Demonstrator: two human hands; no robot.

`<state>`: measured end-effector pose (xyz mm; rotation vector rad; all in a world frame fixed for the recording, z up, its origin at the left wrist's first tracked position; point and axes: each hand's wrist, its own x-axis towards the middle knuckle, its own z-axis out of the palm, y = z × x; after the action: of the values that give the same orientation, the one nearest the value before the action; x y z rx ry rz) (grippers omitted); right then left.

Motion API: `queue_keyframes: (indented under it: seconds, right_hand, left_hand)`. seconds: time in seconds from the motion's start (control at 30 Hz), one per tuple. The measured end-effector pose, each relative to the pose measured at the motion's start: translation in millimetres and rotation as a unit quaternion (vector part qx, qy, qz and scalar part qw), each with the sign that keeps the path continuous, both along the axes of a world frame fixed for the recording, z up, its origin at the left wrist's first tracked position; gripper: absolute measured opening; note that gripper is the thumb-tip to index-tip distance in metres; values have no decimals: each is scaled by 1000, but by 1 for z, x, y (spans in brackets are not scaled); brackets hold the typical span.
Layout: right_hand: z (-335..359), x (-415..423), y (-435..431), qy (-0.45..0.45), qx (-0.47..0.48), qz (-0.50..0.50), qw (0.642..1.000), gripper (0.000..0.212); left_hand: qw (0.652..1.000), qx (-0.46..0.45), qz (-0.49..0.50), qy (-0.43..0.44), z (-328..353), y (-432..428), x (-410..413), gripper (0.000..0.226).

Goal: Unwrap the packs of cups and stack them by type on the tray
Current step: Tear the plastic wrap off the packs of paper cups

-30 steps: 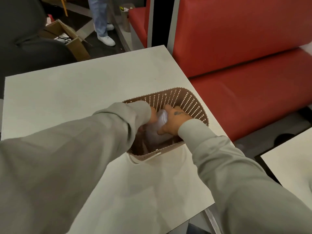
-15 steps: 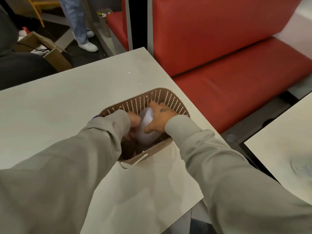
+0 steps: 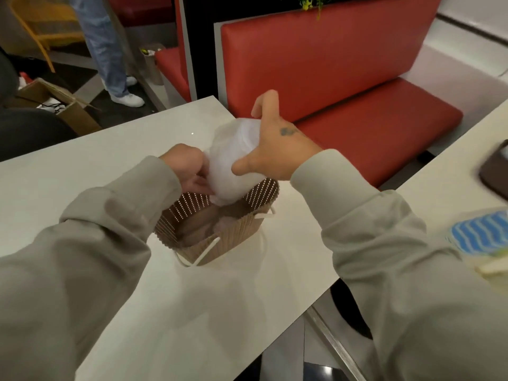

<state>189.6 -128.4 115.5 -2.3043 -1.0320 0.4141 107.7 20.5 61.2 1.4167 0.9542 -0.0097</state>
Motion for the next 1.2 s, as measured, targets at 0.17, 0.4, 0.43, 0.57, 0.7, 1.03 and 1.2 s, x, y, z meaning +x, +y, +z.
queue_keyframes:
  seconds: [0.17, 0.4, 0.43, 0.57, 0.7, 1.03, 1.2]
  right_hand:
    - [28, -16, -47, -36, 23, -13, 999, 67]
    - [48, -51, -144, -73, 56, -55, 994, 66]
    - [48, -57, -162, -73, 55, -63, 994, 65]
    - [35, -85, -241, -68, 46, -106, 991, 65]
    - [17, -122, -321, -57, 25, -150, 987, 68]
    - [-20, -185, -534, -13, -9, -332, 943, 69]
    - [-24, -180, -597, -3, -28, -398, 917, 69]
  left_hand:
    - [998, -12, -21, -61, 27, -42, -13, 27]
    - [995, -7, -32, -99, 45, -133, -33, 32]
    - [994, -7, -39, -102, 44, -150, -36, 35]
    - [993, -22, -65, -92, 31, -229, -56, 39]
    - [992, -44, -93, -73, 8, -304, -76, 38]
    - [928, -147, -338, -49, -49, -507, -104, 46]
    - [855, -72, -509, -66, -59, -576, -83, 69]
